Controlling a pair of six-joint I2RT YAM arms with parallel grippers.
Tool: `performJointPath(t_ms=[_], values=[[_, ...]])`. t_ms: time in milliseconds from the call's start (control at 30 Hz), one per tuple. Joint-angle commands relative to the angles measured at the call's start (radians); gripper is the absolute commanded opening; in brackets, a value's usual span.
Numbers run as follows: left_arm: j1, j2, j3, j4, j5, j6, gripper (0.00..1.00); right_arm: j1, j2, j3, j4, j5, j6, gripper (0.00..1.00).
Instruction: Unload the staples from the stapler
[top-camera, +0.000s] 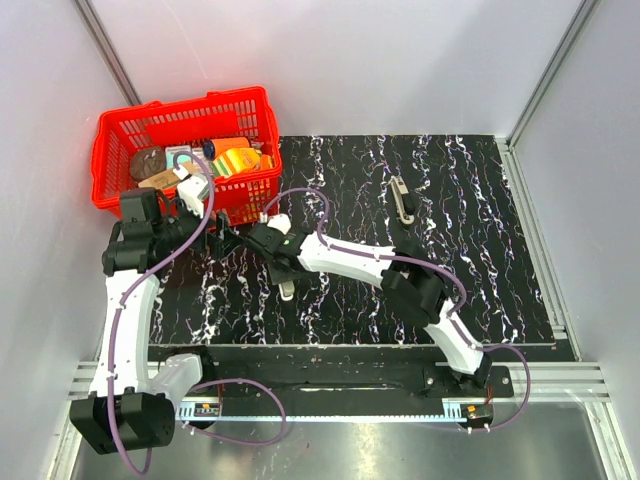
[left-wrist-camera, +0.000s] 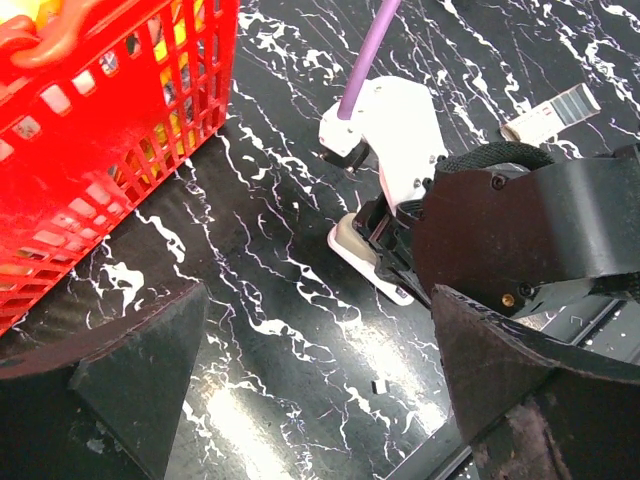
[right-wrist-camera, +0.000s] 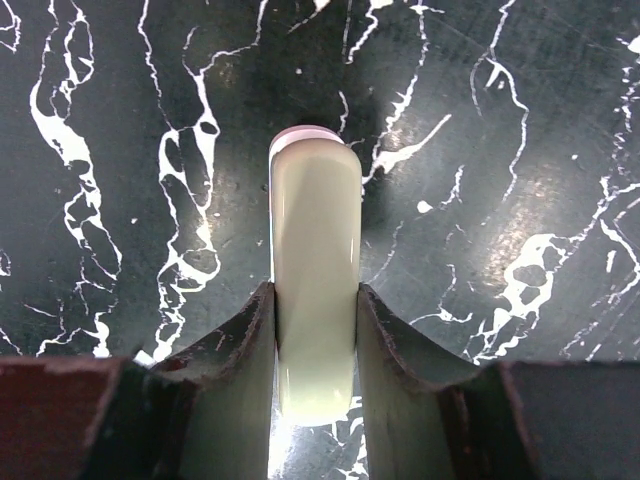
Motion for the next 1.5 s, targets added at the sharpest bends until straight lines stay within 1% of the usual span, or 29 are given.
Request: performJointPath(t_ms=[0, 133, 233, 333, 433, 467, 567, 600, 667, 800, 933, 1000, 1067, 1133, 1200, 1233, 1333, 1467], values=[[0.003, 0.003, -0.01, 0.013, 0.009, 0.0, 0.99, 0.003, 0.047, 0.099, -0.02, -0.04, 0.021, 0.0], [0.003, 0.009, -0.012, 0.016, 0.001, 0.008, 0.99, 0.011, 0.097, 0.144, -0.024, -0.079, 0.024, 0.02], [0.005, 0.012, -0.016, 0.018, 0.005, 0.014, 0.99, 0.023, 0.115, 0.164, -0.022, -0.088, 0.027, 0.06], [0.003, 0.012, -0.035, 0.028, 0.011, 0.022, 0.99, 0.042, 0.117, 0.17, -0.001, -0.093, 0.021, 0.19], [0.003, 0.01, -0.05, 0.041, 0.002, 0.025, 0.99, 0.054, 0.114, 0.178, 0.007, -0.089, 0.016, 0.28], [0.003, 0.012, -0.051, 0.041, -0.005, 0.031, 0.99, 0.054, 0.114, 0.181, 0.004, -0.089, 0.018, 0.32], [0.003, 0.01, -0.055, 0.041, -0.017, 0.034, 0.99, 0.054, 0.104, 0.173, 0.001, -0.085, 0.016, 0.54], [0.005, 0.009, -0.055, 0.041, -0.014, 0.036, 0.99, 0.055, 0.1, 0.17, 0.003, -0.085, 0.014, 0.6], [0.003, 0.006, -0.056, 0.041, -0.015, 0.034, 0.99, 0.054, 0.083, 0.161, 0.003, -0.077, 0.005, 0.67], [0.003, 0.006, -0.05, 0.039, -0.017, 0.033, 0.99, 0.052, 0.02, 0.139, 0.016, -0.059, -0.013, 0.74], [0.003, 0.004, -0.042, 0.039, -0.02, 0.026, 0.99, 0.051, -0.081, 0.115, 0.027, -0.021, -0.056, 0.75], [0.003, 0.003, -0.039, 0.039, -0.023, 0.019, 0.99, 0.037, -0.159, 0.084, 0.039, 0.006, -0.096, 0.75], [0.002, -0.003, -0.036, 0.038, -0.026, 0.02, 0.99, -0.001, -0.243, 0.024, 0.065, 0.032, -0.133, 0.77], [0.003, -0.003, -0.029, 0.022, -0.026, 0.025, 0.99, -0.081, -0.326, -0.054, 0.078, 0.043, -0.137, 0.78], [0.003, -0.003, -0.019, 0.013, -0.028, 0.026, 0.99, -0.227, -0.412, -0.139, 0.091, -0.006, -0.131, 0.79], [0.003, -0.005, -0.015, 0.009, -0.028, 0.026, 0.99, -0.28, -0.432, -0.166, 0.09, -0.01, -0.137, 0.8], [0.002, -0.01, -0.01, 0.002, -0.026, 0.025, 0.99, -0.424, -0.45, -0.198, 0.073, 0.054, -0.18, 0.8], [-0.012, 0.001, -0.009, -0.005, -0.022, 0.02, 0.99, -0.544, -0.397, -0.2, 0.101, 0.144, -0.307, 0.81]])
